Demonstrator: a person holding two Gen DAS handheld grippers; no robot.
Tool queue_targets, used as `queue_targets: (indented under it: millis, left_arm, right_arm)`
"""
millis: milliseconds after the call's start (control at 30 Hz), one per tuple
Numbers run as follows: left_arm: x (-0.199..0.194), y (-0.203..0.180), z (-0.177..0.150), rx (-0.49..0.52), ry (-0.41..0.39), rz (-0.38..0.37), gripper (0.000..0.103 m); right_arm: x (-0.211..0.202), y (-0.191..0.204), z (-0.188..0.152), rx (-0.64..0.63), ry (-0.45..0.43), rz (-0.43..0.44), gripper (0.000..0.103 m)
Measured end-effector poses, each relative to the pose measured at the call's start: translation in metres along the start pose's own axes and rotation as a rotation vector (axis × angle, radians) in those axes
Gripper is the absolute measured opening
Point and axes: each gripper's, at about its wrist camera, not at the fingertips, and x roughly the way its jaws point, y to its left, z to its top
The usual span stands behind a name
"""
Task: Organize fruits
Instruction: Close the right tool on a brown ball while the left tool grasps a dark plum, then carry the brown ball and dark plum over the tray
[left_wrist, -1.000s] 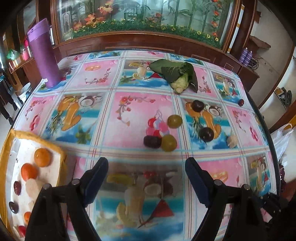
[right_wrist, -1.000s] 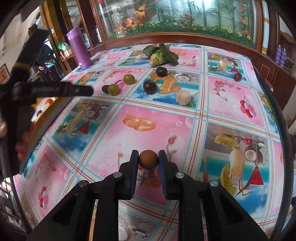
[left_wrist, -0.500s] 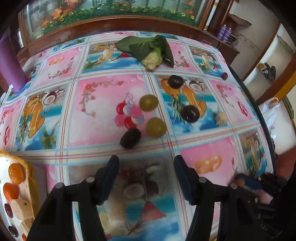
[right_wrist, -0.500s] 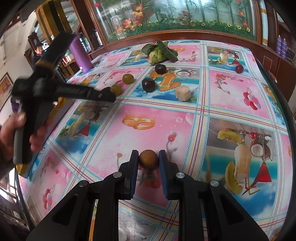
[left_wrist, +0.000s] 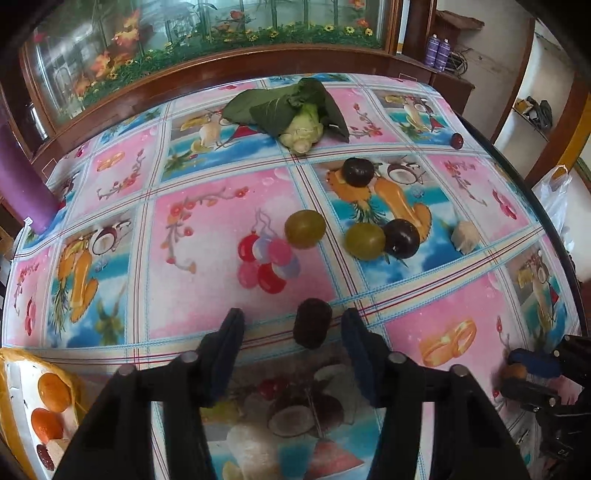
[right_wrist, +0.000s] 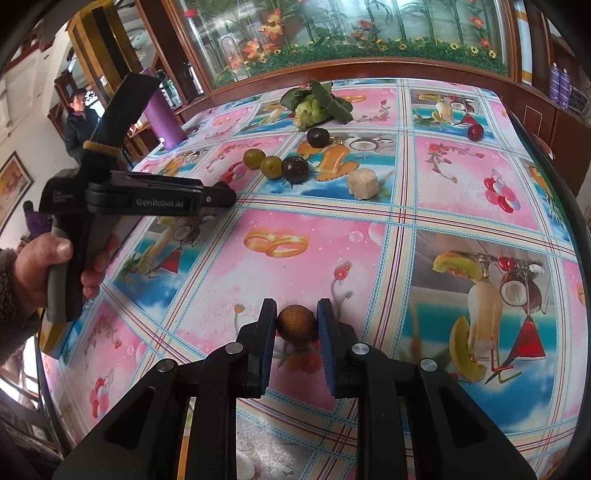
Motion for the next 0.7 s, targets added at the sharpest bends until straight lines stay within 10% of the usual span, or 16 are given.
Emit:
queue_targets:
  millis: [67, 700]
  left_arm:
    - [-0.003, -0.001, -0.001, -0.001, -0.010, -0.012, 0.021]
    - [-0.058, -0.019, -0.069, -0.052, -0.007, -0.085, 0.021]
  right_arm:
    - [0.000, 0.000, 0.000, 0.002, -0.001, -0.003, 0.022]
    - [-0.029, 0.016, -0.008, -0.018, -0.035, -0.116, 0.022]
